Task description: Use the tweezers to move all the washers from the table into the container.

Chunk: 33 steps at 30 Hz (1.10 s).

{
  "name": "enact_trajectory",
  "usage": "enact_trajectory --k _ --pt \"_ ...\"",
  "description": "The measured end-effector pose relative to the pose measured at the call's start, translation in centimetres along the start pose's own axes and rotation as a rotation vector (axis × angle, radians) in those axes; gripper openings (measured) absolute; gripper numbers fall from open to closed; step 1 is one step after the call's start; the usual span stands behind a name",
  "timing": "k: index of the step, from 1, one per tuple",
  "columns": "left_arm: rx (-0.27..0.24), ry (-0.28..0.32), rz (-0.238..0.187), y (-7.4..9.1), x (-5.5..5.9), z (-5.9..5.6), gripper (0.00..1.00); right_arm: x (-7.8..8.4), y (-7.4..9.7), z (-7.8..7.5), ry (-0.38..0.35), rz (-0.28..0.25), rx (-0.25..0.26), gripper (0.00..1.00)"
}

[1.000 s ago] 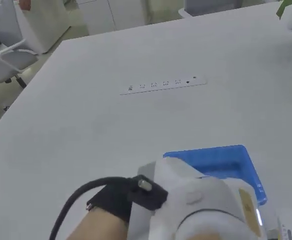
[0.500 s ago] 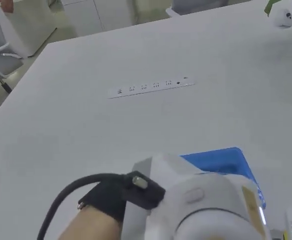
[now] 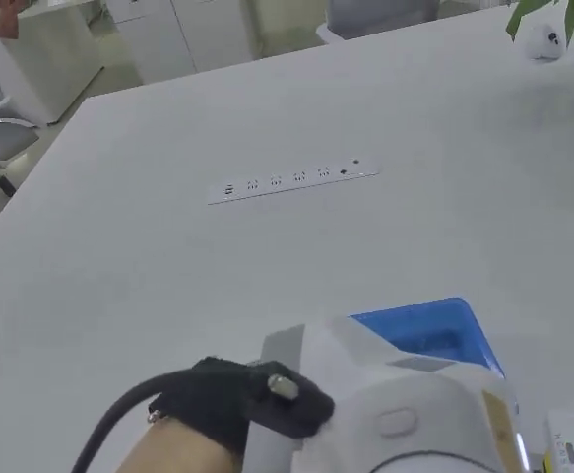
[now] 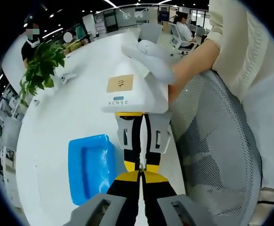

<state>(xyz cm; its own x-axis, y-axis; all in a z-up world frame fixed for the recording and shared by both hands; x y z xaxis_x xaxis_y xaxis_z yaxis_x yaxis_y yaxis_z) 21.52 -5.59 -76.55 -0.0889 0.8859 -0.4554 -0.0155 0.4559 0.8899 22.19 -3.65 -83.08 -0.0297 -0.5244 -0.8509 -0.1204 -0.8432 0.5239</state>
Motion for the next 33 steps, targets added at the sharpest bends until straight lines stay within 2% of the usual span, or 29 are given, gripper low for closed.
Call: enact_trajectory --k 7,11,13,17,21,24,25,26,28,29,31,32,33 --pt "0.002 0.001 0.007 -0.2 0.4 0.2 0.0 0.2 -0.2 -0.1 -0.003 0.006 -0.005 0.08" --pt "0.007 0.027 0.004 -0.2 0.3 0.4 0.0 0.2 -0.1 0.0 -0.006 0.007 -0.01 0.09" --pt "0.023 0.062 -0.004 -0.2 0.2 0.5 0.0 0.1 -0.1 0.0 -0.012 0.006 -0.017 0.11" --pt "0.04 0.098 0.012 -0.4 0.5 0.7 0.0 -0.8 0.2 0.4 0.015 0.009 -0.032 0.13" --pt "0.056 0.139 0.009 -0.6 0.4 0.4 0.0 -0.4 0.0 0.2 0.072 0.054 -0.028 0.07" --pt "0.036 0.154 -0.004 -1.0 0.5 0.5 0.0 -0.4 0.0 0.0 0.087 0.069 -0.044 0.04" --pt "-0.006 0.191 -0.035 -1.3 0.3 1.0 0.0 -0.4 0.0 -0.1 0.097 0.078 -0.049 0.04" --pt "-0.035 0.19 -0.06 -1.4 0.1 1.3 0.08 -0.3 0.0 -0.1 0.107 0.083 -0.064 0.03" --pt "-0.035 0.275 -0.114 -1.4 -0.1 1.0 0.21 -0.3 -0.1 -0.1 0.14 0.11 -0.07 0.03" --pt "-0.056 0.313 -0.158 -1.1 -0.3 1.2 0.25 -0.4 -0.2 0.2 0.144 0.11 -0.08 0.03" --pt "-0.093 0.344 -0.227 -0.5 -0.6 1.4 0.29 -0.4 -0.4 0.1 0.143 0.105 -0.06 0.02" --pt "-0.133 0.39 -0.285 0.1 -0.7 1.6 0.33 -0.4 -0.5 0.1 0.128 0.092 -0.052 0.02" --pt "-0.152 0.416 -0.32 0.5 -0.8 1.7 0.37 -0.5 -0.6 0.0 0.119 0.087 -0.038 0.02"
Point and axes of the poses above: the centre of the closed fingertips' face, and the gripper's own axes: y roughly backward along the fingers, z roughly to its left, x roughly out of its underside, the point moved 1 cm from there along y, roughly backward along the fingers, and after that the axes turned 12 degrees about y, right-handed, at the moved point
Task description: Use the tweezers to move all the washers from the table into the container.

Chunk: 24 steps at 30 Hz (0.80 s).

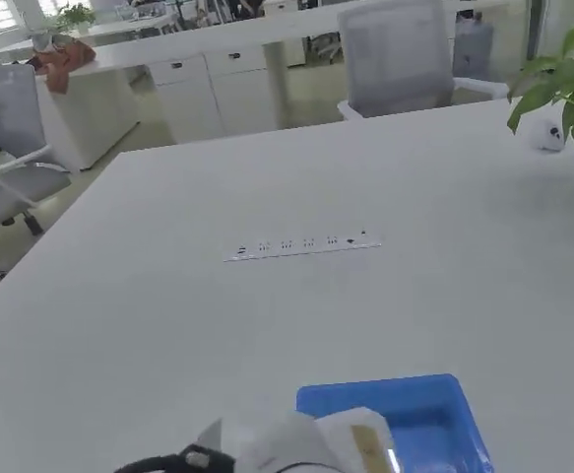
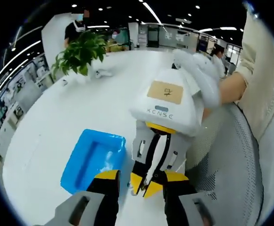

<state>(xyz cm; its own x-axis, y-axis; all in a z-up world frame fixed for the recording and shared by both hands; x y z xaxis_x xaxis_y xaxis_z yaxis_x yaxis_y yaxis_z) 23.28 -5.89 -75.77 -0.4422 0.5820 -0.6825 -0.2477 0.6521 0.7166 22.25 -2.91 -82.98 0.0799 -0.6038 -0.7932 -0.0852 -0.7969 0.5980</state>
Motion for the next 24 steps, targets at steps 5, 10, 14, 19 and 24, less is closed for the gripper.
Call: enact_trajectory --k 5,10,14,19,24 --pt "-0.16 0.147 -0.181 2.7 0.8 1.2 0.5 0.1 0.1 -0.8 -0.13 -0.056 0.062 0.02" --pt "-0.294 0.325 -0.373 5.6 2.8 1.9 0.55 0.3 0.4 -1.5 -0.204 -0.092 0.079 0.02" --pt "-0.339 0.434 -0.473 7.3 4.0 2.4 0.63 0.3 0.3 -1.5 -0.22 -0.093 0.084 0.02" --pt "-0.378 0.405 -0.512 8.2 4.5 2.8 0.74 0.2 0.3 -1.4 -0.225 -0.079 0.097 0.02" --pt "-0.406 0.415 -0.582 8.6 4.9 3.5 0.9 -0.9 0.7 -0.9 -0.294 -0.109 0.108 0.02"
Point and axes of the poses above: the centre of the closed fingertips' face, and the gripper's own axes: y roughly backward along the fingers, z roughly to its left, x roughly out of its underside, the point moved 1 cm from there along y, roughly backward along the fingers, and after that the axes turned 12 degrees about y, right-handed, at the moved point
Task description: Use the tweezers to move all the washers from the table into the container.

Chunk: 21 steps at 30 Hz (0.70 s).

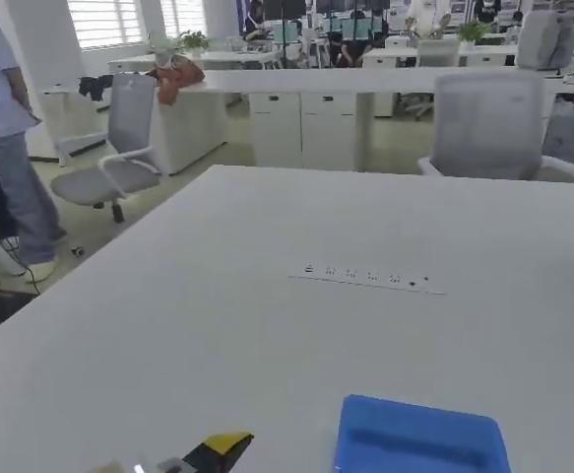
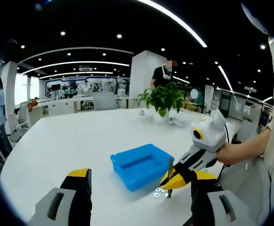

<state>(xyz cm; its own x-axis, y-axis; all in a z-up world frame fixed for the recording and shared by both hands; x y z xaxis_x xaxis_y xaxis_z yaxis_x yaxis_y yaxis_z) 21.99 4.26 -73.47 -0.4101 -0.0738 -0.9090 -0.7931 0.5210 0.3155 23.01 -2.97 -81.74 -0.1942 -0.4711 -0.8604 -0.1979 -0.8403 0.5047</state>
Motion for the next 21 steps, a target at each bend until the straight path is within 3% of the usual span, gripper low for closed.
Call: enact_trajectory --k 4,7,9,14,21 --pt "-0.025 0.024 -0.023 0.4 0.5 0.8 0.96 -1.2 0.8 0.8 0.008 -0.011 0.008 0.02" --pt "0.001 0.03 -0.062 0.4 -0.2 0.1 0.99 -2.3 1.8 0.8 0.037 -0.013 0.02 0.02" --pt "0.012 -0.027 -0.115 0.5 -1.1 -0.4 0.99 -3.0 2.6 0.6 0.033 -0.016 0.032 0.02" --pt "0.042 -0.041 -0.155 0.9 -1.5 -1.2 0.99 -5.0 4.4 0.0 0.021 -0.059 0.069 0.02" --pt "0.072 0.063 -0.224 1.6 -2.6 -0.7 0.99 -7.2 6.6 -1.2 0.054 -0.085 0.121 0.03"
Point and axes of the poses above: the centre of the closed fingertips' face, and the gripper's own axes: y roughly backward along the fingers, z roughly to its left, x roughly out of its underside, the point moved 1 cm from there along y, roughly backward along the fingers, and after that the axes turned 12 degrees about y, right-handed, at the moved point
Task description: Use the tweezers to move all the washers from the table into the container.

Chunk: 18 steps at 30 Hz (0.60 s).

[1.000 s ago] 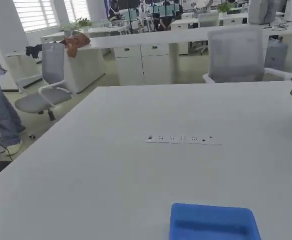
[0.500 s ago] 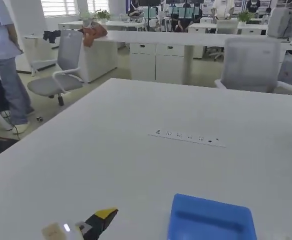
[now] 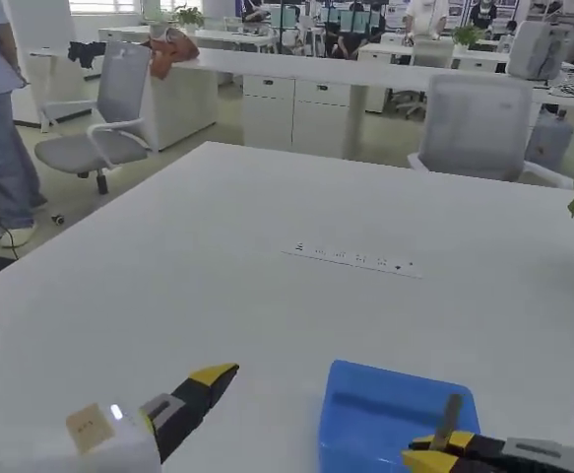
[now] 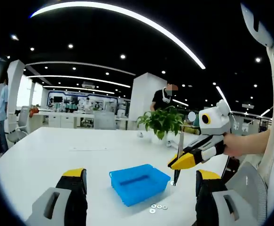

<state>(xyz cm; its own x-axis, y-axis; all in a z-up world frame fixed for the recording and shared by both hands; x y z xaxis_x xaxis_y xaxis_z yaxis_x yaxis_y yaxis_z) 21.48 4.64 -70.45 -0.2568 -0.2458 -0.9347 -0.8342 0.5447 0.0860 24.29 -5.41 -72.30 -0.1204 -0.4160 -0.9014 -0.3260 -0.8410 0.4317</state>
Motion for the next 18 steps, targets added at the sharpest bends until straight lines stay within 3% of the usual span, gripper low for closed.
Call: enact_trajectory --k 3,8,14,18 --pt "0.001 0.047 -0.021 0.1 -0.3 0.2 0.99 -0.8 0.5 -0.6 -0.025 -0.034 0.002 0.03" --pt "-0.005 0.067 -0.007 0.0 -0.1 0.4 0.99 -2.0 0.8 -1.8 -0.111 -0.094 0.0 0.03" --pt "-0.002 0.05 0.012 -0.1 0.3 0.2 0.98 -2.5 1.1 -3.7 -0.146 -0.099 0.01 0.03" --pt "-0.001 0.073 0.004 0.0 0.1 0.5 0.97 -2.5 1.1 -5.0 -0.15 -0.093 0.021 0.03"
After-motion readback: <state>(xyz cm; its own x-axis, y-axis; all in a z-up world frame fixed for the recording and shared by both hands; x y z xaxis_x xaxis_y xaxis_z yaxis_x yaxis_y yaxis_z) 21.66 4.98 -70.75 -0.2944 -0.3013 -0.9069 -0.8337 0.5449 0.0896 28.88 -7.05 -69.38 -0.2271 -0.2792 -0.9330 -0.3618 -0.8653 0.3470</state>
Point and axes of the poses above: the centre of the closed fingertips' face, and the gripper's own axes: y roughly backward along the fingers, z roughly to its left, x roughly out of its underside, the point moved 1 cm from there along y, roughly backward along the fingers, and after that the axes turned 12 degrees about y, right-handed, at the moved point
